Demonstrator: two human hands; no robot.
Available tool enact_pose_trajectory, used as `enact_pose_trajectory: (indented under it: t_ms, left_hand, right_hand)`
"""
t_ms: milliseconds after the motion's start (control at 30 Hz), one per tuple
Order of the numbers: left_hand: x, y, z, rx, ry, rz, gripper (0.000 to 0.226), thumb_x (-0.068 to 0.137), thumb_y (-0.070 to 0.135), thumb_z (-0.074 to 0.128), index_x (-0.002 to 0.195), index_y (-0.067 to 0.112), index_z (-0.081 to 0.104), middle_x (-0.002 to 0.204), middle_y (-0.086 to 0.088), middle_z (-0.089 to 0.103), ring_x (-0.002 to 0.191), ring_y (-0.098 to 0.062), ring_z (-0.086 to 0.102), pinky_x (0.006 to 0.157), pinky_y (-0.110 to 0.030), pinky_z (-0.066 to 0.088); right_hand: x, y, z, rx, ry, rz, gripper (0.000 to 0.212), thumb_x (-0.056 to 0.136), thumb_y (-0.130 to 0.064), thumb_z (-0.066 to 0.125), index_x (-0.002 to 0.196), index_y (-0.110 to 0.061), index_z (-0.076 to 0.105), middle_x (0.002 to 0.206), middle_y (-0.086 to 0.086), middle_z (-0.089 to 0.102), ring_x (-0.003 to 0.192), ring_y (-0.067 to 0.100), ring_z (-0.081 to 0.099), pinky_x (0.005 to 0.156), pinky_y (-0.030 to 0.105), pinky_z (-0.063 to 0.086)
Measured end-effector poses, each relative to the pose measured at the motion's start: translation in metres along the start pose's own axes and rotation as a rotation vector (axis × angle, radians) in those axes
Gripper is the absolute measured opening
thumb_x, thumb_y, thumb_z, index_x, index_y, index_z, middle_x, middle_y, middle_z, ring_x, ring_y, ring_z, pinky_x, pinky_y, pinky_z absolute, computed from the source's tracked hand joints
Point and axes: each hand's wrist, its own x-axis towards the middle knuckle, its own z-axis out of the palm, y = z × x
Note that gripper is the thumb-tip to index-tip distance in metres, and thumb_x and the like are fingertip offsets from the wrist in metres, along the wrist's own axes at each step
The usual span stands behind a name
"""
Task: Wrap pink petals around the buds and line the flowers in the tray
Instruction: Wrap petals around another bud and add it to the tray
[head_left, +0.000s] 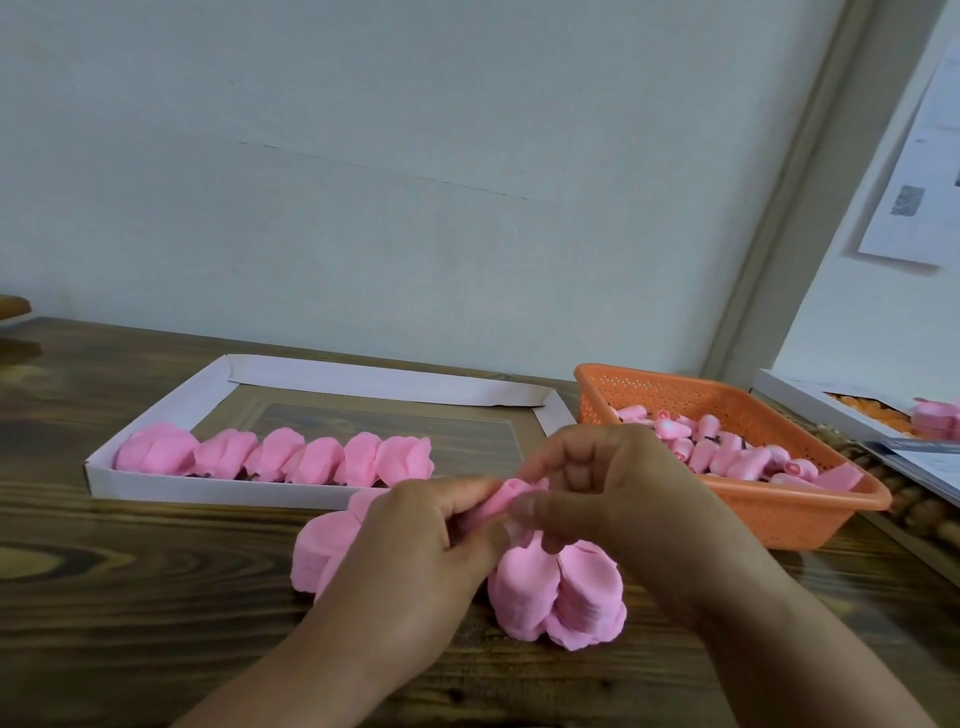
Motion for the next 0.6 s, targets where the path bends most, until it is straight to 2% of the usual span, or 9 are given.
enact_pose_trajectory:
  t_ms: [100,233,333,433,500,600]
  left_hand:
    - [0.000,0.000,-0.002,0.006,-0.001,-0.045,0.014,0.090,0.029,0.060,0.084,0.036,0.070,0.056,0.028,0.061,0.059,0.014,0.056,0.054,-0.002,0.038]
    - [-0.001,0.002,-0.005,-0.062,-0.056,-0.123,0.015,0.089,0.031,0.061,0.082,0.038,0.072,0.061,0.024,0.066,0.060,0.012,0.059,0.054,-0.002,0.039]
    - [-0.002,0.002,-0.011,-0.205,-0.154,-0.219,0.010,0.077,0.042,0.065,0.073,0.039,0.073,0.056,0.009,0.063,0.054,0.000,0.054,0.053,-0.013,0.043]
    - [0.001,0.000,-0.016,-0.266,-0.265,-0.303,0.009,0.081,0.036,0.070,0.076,0.031,0.075,0.059,0.004,0.062,0.058,-0.007,0.055,0.055,-0.019,0.043]
    - [0.003,0.002,-0.021,-0.273,-0.351,-0.331,0.013,0.075,0.040,0.075,0.079,0.028,0.075,0.063,0.002,0.064,0.062,-0.011,0.057,0.059,-0.024,0.041]
    - [0.008,0.005,-0.028,-0.368,-0.507,-0.370,0.011,0.069,0.035,0.072,0.076,0.028,0.077,0.066,0.005,0.065,0.062,-0.009,0.059,0.056,-0.019,0.045]
  right_hand:
    - [0.000,-0.005,0.000,-0.090,-0.002,-0.062,0.015,0.079,-0.002,0.070,0.072,-0.015,0.065,0.065,0.010,0.070,0.054,0.013,0.064,0.058,0.028,0.052]
    - [-0.001,-0.007,0.001,-0.142,0.003,-0.120,0.021,0.080,0.002,0.068,0.067,-0.015,0.063,0.059,0.005,0.066,0.050,0.008,0.059,0.051,0.019,0.048]
    - [-0.002,-0.005,-0.004,-0.097,-0.052,-0.151,0.013,0.080,0.004,0.068,0.071,-0.006,0.065,0.057,0.003,0.062,0.051,0.010,0.057,0.051,0.021,0.048]
    - [-0.002,-0.004,-0.009,-0.057,-0.128,-0.197,0.009,0.079,0.006,0.068,0.074,-0.001,0.065,0.062,0.008,0.062,0.054,0.014,0.056,0.055,0.025,0.048]
    - [-0.001,-0.003,-0.010,-0.058,-0.161,-0.249,0.009,0.078,0.003,0.071,0.073,-0.004,0.067,0.062,0.004,0.063,0.056,0.013,0.056,0.055,0.024,0.048]
    - [-0.001,-0.003,-0.011,-0.071,-0.186,-0.314,0.004,0.074,-0.009,0.071,0.072,-0.011,0.069,0.064,-0.001,0.065,0.058,0.012,0.058,0.058,0.023,0.049]
